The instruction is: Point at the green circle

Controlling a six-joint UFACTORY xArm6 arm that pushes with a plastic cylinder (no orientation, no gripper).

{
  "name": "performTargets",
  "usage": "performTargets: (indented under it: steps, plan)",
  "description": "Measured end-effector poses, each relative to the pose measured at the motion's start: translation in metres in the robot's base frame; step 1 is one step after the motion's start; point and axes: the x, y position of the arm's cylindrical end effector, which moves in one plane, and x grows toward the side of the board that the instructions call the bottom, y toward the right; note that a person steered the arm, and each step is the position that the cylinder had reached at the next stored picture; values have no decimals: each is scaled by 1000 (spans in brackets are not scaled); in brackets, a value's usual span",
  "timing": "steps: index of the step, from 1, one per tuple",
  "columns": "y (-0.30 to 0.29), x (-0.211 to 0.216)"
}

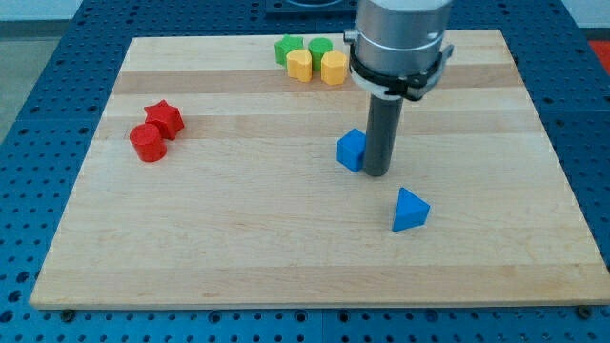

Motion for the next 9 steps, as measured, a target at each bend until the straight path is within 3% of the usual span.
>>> performTargets:
  steps: [3, 7, 9]
  plan:
    - [-30, -51]
    - [-128, -55]
    - [-143, -71]
